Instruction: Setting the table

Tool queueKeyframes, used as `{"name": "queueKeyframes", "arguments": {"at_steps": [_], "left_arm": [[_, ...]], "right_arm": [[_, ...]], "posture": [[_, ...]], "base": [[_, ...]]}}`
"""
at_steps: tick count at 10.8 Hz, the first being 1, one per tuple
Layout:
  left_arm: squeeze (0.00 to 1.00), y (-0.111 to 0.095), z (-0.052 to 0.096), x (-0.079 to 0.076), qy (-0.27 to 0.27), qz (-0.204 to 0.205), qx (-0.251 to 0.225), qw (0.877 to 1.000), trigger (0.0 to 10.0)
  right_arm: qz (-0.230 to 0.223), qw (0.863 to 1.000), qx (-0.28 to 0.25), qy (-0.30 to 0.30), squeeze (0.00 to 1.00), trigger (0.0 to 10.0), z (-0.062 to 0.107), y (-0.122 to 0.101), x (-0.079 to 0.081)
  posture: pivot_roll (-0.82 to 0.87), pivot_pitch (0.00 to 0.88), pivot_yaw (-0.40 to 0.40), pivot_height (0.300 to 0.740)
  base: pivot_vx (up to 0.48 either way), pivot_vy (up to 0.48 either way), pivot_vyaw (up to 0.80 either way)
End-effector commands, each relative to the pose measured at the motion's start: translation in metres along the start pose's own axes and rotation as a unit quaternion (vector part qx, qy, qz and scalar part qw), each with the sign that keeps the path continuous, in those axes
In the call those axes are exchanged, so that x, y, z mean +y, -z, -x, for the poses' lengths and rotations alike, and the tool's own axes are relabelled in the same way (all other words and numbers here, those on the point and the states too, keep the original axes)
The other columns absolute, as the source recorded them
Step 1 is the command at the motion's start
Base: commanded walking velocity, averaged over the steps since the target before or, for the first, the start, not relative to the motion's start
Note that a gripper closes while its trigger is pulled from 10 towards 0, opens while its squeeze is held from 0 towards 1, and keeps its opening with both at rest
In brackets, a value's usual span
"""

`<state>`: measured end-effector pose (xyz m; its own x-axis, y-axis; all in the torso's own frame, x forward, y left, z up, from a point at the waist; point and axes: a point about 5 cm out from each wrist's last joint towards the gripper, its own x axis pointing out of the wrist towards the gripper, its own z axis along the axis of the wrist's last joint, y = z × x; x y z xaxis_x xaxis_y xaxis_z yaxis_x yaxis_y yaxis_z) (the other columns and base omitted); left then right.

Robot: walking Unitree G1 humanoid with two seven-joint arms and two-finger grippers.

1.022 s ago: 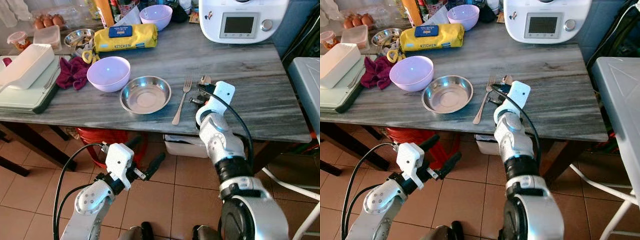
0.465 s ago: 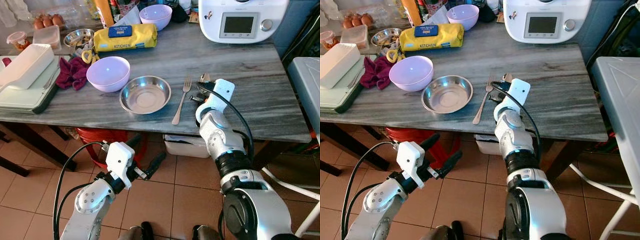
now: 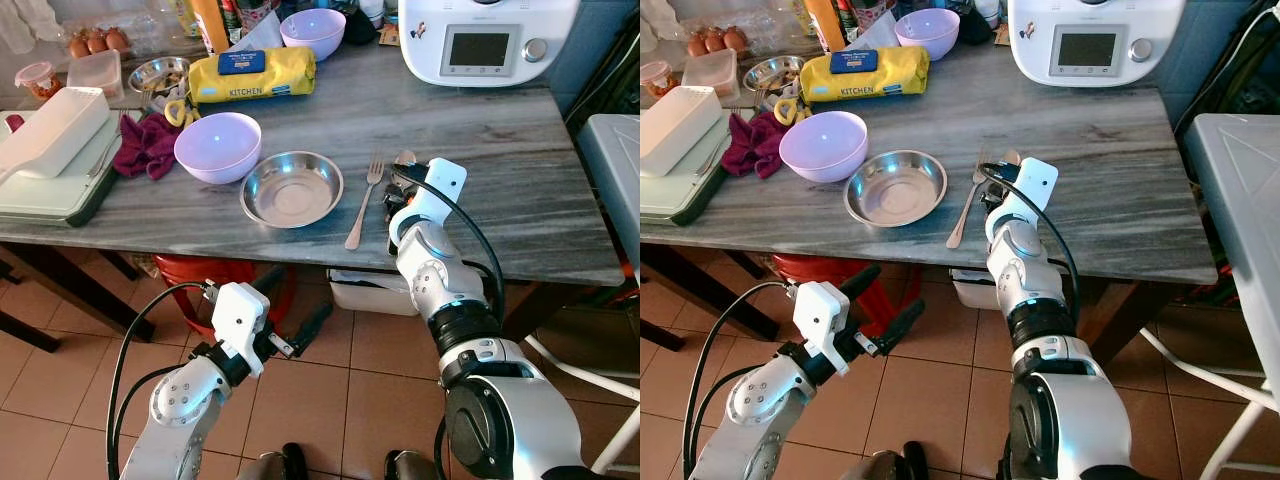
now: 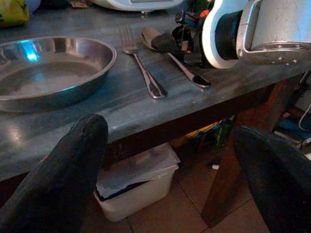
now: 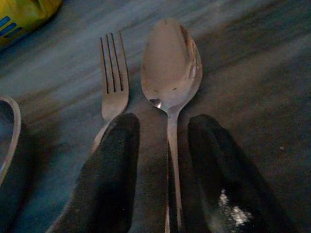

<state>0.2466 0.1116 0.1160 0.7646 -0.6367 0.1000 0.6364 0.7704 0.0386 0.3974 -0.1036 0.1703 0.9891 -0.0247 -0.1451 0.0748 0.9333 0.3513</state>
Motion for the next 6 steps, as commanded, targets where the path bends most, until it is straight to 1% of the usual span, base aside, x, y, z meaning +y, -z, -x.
{"name": "queueKeyframes", "arguments": {"at_steps": [1, 2, 3, 5, 6], "left_arm": [[0.00, 0.002, 0.002, 0.002, -0.006, 0.001, 0.007, 1.000, 10.0], [0.00, 0.002, 0.001, 0.002, -0.006, 0.000, 0.007, 1.000, 10.0], [0.00, 0.002, 0.000, 0.002, -0.008, -0.001, 0.005, 1.000, 10.0], [0.00, -0.002, -0.005, 0.004, -0.018, -0.002, -0.012, 1.000, 10.0], [0.00, -0.007, -0.010, 0.008, -0.026, -0.003, -0.023, 0.999, 10.0]], "right_arm": [[-0.008, 1.000, 0.004, -0.004, 1.00, 10.0, 0.000, 0.001, 0.004], [-0.008, 1.000, -0.001, -0.010, 1.00, 10.0, 0.001, 0.000, 0.006], [0.007, 0.999, -0.026, -0.022, 1.00, 10.0, 0.003, -0.008, 0.010], [0.056, 0.993, -0.087, -0.054, 1.00, 10.0, 0.015, -0.025, 0.019], [0.083, 0.987, -0.117, -0.065, 1.00, 10.0, 0.025, -0.029, 0.017]], "posture": [[-0.03, 0.217, 0.113, 0.740], [-0.03, 0.215, 0.113, 0.740], [-0.03, 0.210, 0.111, 0.740], [-0.04, 0.192, 0.101, 0.740], [-0.05, 0.179, 0.095, 0.740]], "base": [[0.000, 0.000, 0.00], [0.000, 0.000, 0.00], [0.000, 0.000, 0.00], [0.000, 0.000, 0.00], [0.000, 0.000, 0.00]]}}
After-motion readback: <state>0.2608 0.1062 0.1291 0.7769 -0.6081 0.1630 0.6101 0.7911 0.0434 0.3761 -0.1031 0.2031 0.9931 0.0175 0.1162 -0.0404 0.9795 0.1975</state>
